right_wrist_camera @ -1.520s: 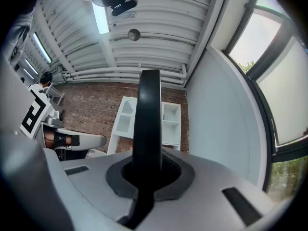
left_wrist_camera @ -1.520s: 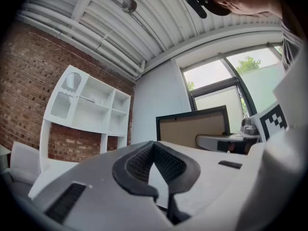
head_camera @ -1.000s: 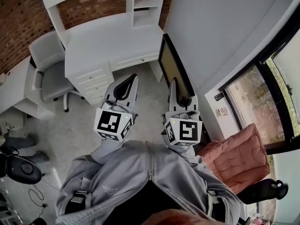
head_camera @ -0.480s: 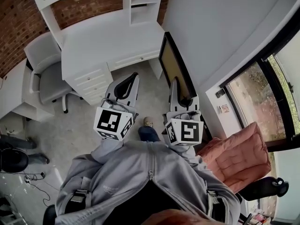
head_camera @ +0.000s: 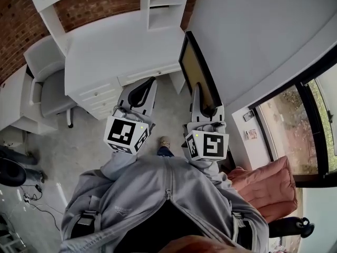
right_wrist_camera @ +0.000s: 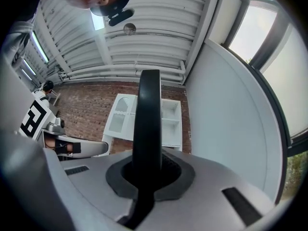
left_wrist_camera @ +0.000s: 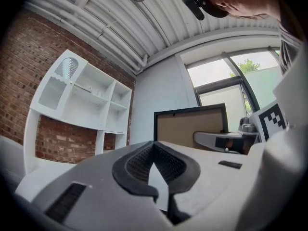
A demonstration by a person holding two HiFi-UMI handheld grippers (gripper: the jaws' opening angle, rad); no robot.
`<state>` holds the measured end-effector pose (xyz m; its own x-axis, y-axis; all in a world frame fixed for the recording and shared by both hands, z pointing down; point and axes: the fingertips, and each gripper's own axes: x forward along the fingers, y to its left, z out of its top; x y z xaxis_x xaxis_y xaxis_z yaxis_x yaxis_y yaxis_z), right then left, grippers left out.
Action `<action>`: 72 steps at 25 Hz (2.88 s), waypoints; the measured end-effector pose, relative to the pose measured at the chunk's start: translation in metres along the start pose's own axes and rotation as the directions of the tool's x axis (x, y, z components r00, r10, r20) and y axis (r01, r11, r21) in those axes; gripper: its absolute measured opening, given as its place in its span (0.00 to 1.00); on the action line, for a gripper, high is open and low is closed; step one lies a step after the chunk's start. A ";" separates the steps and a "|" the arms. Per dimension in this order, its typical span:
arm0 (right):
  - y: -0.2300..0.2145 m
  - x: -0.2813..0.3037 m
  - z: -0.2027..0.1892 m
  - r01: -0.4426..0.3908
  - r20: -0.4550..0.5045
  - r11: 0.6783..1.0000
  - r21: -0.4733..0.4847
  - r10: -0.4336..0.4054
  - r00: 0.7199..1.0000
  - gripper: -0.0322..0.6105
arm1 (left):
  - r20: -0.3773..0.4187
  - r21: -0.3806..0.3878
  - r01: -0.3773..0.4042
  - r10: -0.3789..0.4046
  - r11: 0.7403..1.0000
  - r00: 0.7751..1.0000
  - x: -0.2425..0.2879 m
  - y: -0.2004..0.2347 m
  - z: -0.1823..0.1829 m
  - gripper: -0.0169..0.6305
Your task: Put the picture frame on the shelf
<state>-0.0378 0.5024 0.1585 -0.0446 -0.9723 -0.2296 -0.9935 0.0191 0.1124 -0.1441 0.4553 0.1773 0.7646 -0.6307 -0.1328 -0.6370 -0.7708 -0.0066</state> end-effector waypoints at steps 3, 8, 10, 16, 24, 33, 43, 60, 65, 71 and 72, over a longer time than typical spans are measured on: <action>-0.019 0.030 -0.006 -0.012 0.001 1.000 0.003 0.012 1.000 0.10 | 0.000 0.000 -0.011 0.011 1.000 1.000 0.032 0.011 -0.001 0.04; -0.053 0.091 -0.032 -0.044 -0.008 0.999 0.012 0.044 0.999 0.10 | -0.016 -0.004 -0.042 0.042 0.999 0.999 0.094 0.038 -0.020 0.04; -0.064 0.109 -0.038 -0.052 -0.011 0.998 0.016 0.053 0.999 0.10 | -0.019 -0.006 -0.050 0.050 0.999 0.999 0.113 0.045 -0.022 0.04; -0.096 0.138 -0.043 -0.074 -0.003 0.997 0.014 0.074 0.997 0.10 | -0.012 0.002 -0.066 0.066 0.998 0.998 0.154 0.047 -0.021 0.04; -0.134 0.174 -0.068 -0.102 -0.004 0.994 0.041 0.102 0.995 0.10 | -0.026 0.011 -0.103 0.103 0.995 0.994 0.200 0.053 -0.036 0.04; -0.153 0.186 -0.077 -0.096 -0.008 0.993 0.063 0.097 0.995 0.10 | -0.035 0.017 -0.115 0.116 0.993 0.993 0.221 0.056 -0.038 0.04; -0.152 0.194 -0.083 -0.090 -0.011 0.994 0.056 0.091 0.996 0.10 | -0.035 0.012 -0.104 0.105 0.994 0.994 0.227 0.065 -0.043 0.04; -0.155 0.305 -0.131 -0.074 -0.038 0.997 0.025 0.075 0.996 0.10 | -0.046 -0.009 -0.105 0.105 0.994 0.993 0.310 0.161 -0.080 0.04; -0.168 0.330 -0.138 -0.072 -0.041 0.997 0.041 0.073 0.996 0.10 | -0.062 -0.007 -0.102 0.101 0.995 0.993 0.335 0.174 -0.084 0.04; -0.168 0.386 -0.163 -0.080 -0.057 0.996 0.043 0.082 0.995 0.10 | -0.086 -0.013 -0.108 0.107 0.994 0.991 0.373 0.220 -0.102 0.04; -0.169 0.394 -0.166 -0.080 -0.062 0.996 0.042 0.083 0.995 0.10 | -0.089 -0.016 -0.109 0.107 0.994 0.990 0.379 0.226 -0.104 0.04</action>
<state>0.1296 0.0776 0.2100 -0.1202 -0.9798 -0.1596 -0.9902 0.1068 0.0898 0.0114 0.0329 0.2285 0.6979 -0.7149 -0.0439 -0.7146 -0.6991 0.0234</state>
